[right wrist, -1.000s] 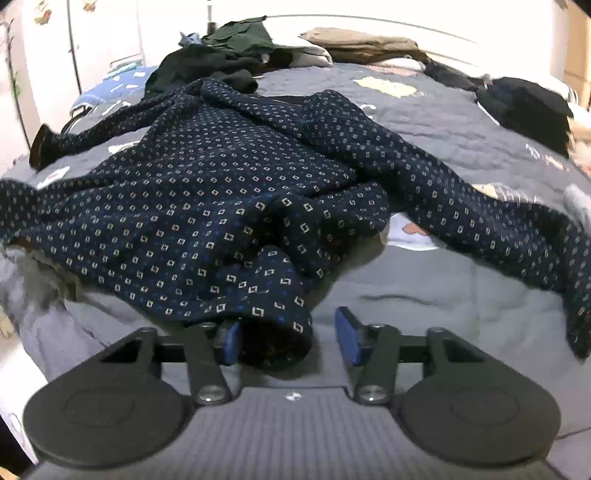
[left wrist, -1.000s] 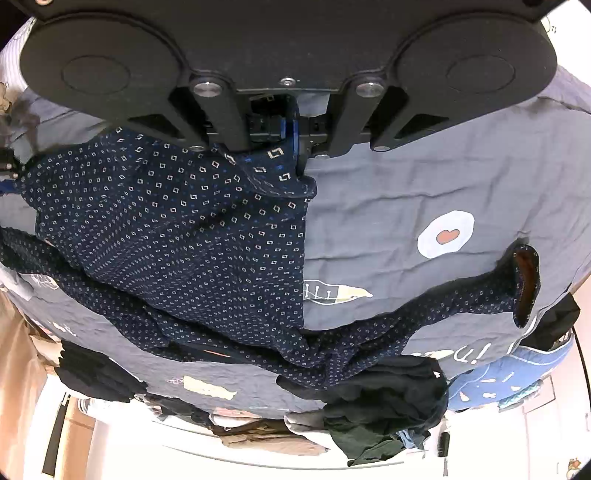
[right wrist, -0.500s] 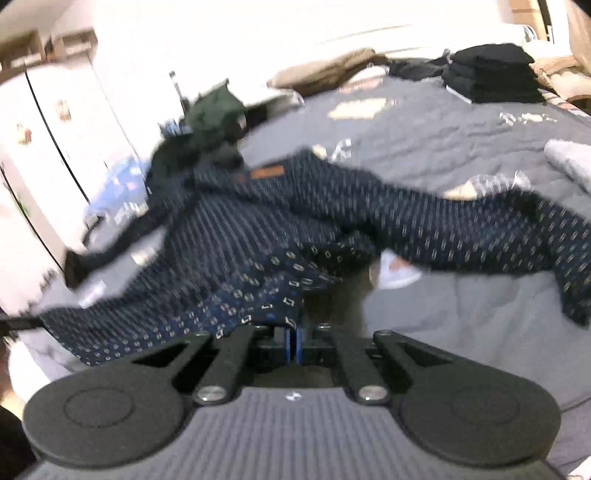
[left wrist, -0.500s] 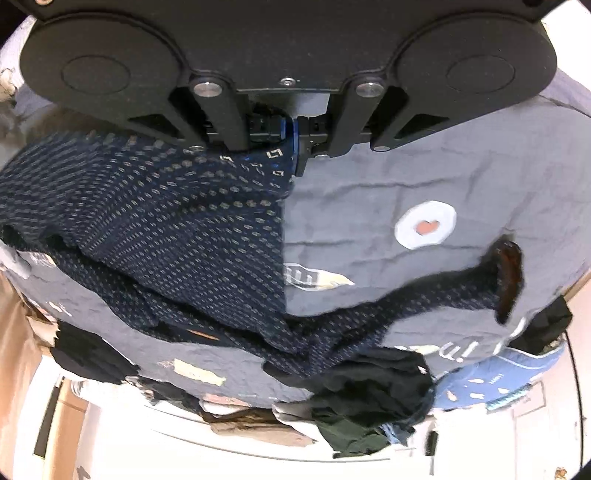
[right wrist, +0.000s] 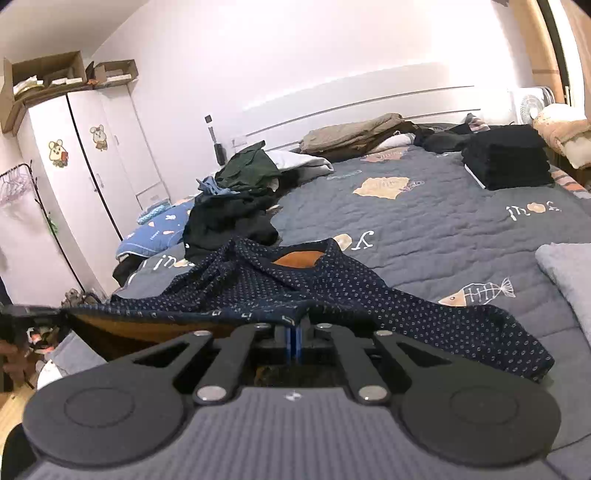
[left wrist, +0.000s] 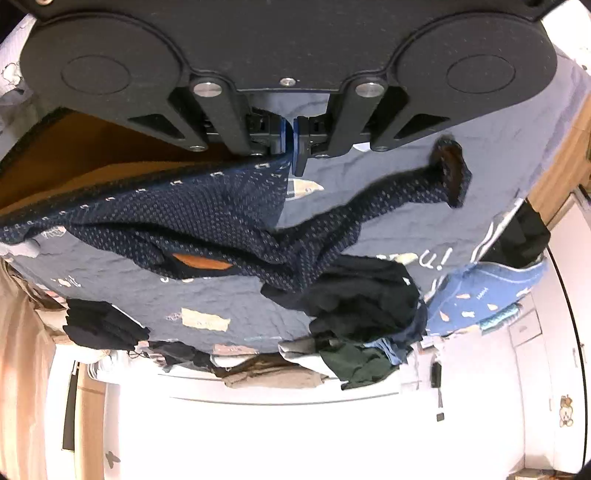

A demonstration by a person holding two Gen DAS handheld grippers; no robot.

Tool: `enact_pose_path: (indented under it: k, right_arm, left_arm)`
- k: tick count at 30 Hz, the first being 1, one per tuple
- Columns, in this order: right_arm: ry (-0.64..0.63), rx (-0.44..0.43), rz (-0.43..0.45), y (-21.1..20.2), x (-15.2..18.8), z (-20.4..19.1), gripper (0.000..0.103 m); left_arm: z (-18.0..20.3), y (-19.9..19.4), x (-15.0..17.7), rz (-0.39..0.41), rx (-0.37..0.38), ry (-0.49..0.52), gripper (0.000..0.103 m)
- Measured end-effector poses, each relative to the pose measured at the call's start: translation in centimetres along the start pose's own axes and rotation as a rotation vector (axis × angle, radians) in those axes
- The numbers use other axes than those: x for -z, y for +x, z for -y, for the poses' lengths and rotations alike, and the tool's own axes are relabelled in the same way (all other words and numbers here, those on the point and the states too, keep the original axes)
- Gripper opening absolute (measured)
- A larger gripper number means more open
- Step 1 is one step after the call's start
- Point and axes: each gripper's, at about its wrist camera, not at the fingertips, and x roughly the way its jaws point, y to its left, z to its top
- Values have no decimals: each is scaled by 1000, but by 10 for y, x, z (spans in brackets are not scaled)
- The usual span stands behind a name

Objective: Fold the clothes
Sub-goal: 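Open both grippers and release the hem onto the shirt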

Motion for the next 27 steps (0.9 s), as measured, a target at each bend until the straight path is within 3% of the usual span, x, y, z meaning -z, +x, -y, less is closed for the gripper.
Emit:
enact_pose_path:
  k: [4,6,9,14,18,19,22,25,27]
  right_arm:
    - [-40,16,-65,6,8,2,2]
    - [-142,74,-176,23,22,-1,2]
    - [-151,83,-347,54,50,10,2]
    - [-221,110,-635,94,99,9,5]
    - [-284,141,-663,90,101,5,7]
    - [-285,145,-652,84,97,4,12]
    - [-309,150,-621,65,87,1,31]
    - [-346,146,-590,46,78,-5,40]
    - [-333,133,-558,36,70,-3,41]
  left_arm:
    - [7,10,9,-47,-10,53,4]
    - [14,25,26,-123,-32,134,4]
    - [16,48,58,-253,-31,200,4]
    - [9,60,88,-361,1,257,9]
    - [0,44,86,-370,18,314,10]
    - [-4,39,84,-370,20,322,10]
    - [-24,23,76,-353,20,285,12]
    - [-39,11,66,-306,15,218,19]
    - [-41,5,59,-260,50,161,21]
